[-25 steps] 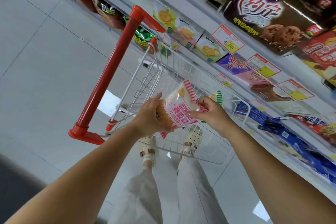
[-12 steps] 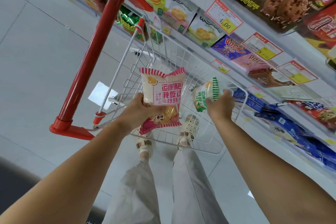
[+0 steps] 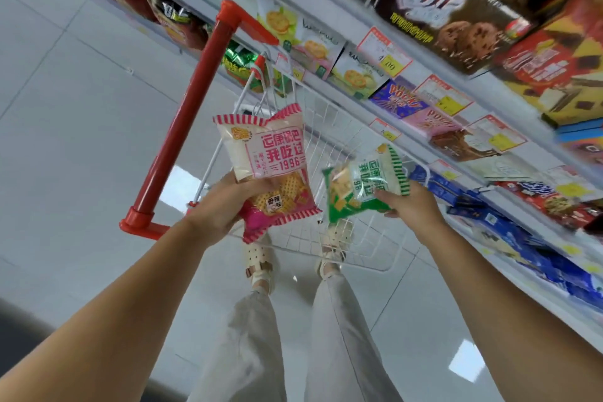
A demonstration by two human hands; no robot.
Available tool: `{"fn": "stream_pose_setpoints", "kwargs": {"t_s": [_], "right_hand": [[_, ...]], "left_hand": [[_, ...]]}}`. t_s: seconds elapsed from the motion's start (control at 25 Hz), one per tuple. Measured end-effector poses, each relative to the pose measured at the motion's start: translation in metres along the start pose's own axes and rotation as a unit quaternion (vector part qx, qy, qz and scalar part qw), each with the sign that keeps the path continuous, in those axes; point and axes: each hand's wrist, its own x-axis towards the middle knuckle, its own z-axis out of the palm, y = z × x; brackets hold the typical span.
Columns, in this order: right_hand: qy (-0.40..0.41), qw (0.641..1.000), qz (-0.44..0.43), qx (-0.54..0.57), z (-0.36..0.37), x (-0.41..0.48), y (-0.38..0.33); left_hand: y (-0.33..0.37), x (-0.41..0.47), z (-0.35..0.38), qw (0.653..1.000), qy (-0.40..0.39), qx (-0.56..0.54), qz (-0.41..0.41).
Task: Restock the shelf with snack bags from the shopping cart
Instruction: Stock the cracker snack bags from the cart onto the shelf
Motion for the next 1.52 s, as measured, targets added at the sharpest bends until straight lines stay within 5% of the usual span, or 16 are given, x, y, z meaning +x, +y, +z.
{"fn": "stream_pose_setpoints", "kwargs": {"t_s": [0.28,0.48,0.68,0.96,1.36,1.52], "right_hand": [[-0.023,0.986,-0.074,0.151,-0.073,-0.149,-0.079],[-0.131,0.89,-0.147,0.412,-0.1,-0.227,-0.139],[-0.078,0.804,-0.214,0.549,-0.119,-0.291,-0.185],[0.094,0.853,-0.291,0.423,-0.187,-0.367,-0.205],[0.353,0.764,-0.387,0.376,-0.359,-0.427,-0.216],[0.474,0.745,-0.378,0.277,-0.434,-0.433,-0.228]], "left_hand": [[0.098,-0.091,0.008,0.988,-0.137,-0.06,0.026],[0.173,-0.157,0.047,0.976,-0.183,-0.095,0.076],[0.232,-0.215,0.107,0.965,-0.217,-0.076,0.124],[0.295,-0.271,0.202,0.936,-0.299,0.003,0.187],[0.349,-0.33,0.305,0.887,-0.348,0.066,0.296],[0.368,-0.327,0.336,0.868,-0.354,0.073,0.34]]}}
